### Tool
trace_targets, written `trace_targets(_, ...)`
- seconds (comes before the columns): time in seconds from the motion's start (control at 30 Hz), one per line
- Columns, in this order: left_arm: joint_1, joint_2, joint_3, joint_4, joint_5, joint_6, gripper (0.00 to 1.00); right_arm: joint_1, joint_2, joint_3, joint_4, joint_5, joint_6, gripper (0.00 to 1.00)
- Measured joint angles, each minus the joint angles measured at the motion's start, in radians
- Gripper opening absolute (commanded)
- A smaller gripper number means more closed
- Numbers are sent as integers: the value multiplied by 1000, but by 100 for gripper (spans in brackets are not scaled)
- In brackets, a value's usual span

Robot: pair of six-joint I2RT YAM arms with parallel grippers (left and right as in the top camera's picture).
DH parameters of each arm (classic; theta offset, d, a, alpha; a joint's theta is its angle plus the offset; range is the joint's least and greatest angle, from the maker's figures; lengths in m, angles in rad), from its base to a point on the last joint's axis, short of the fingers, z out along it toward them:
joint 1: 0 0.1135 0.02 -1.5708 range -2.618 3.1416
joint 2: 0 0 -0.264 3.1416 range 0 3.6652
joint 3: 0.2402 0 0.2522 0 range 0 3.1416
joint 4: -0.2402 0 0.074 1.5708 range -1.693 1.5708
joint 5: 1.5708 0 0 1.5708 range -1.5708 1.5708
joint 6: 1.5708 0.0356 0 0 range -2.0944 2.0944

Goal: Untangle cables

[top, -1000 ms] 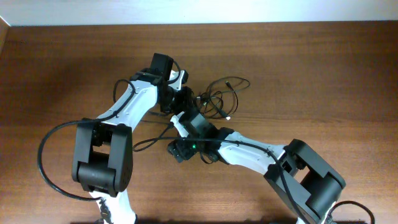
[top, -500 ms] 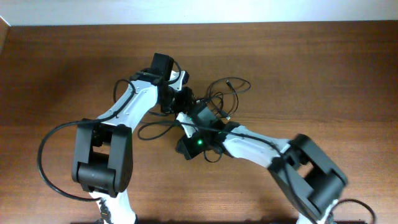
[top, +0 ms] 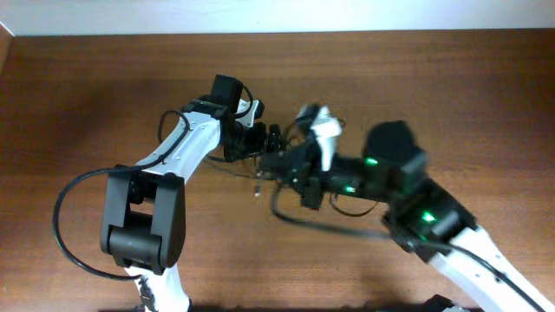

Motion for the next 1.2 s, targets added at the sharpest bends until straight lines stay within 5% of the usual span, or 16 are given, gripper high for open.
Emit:
trace_targets(0.2, 0, 0, 0, 0, 0, 5, 93, -68, -104, 3, 363, 1, 1, 4)
trace_targets(0.4, 0, 0, 0, 0, -12, 9, 99, -182, -105, 7, 607, 117, 115, 4)
trace_targets(0.7, 12, 0, 0, -12, -116, 11, 100, -307, 30, 451, -465, 299, 128, 4)
trace_targets(0.77, 42, 0, 0, -10, -36, 71, 100, -309, 112, 597, -633, 306, 107, 4)
trace_targets(0.87, 112, 0, 1, -55, 327, 351, 99, -310, 257, 867, -895, 315, 87, 4)
trace_targets(0.97, 120, 0, 0, -89, 509, 502, 88, -310, 373, 1066, -1092, 363, 71, 4)
trace_targets(1.07, 108, 0, 0, -89, 529, 576, 60, -311, 457, 1139, -1205, 418, 43, 4)
trace_targets(1.2, 42, 0, 0, -84, 466, 623, 75, -372, 517, 1141, -1266, 440, 22, 4)
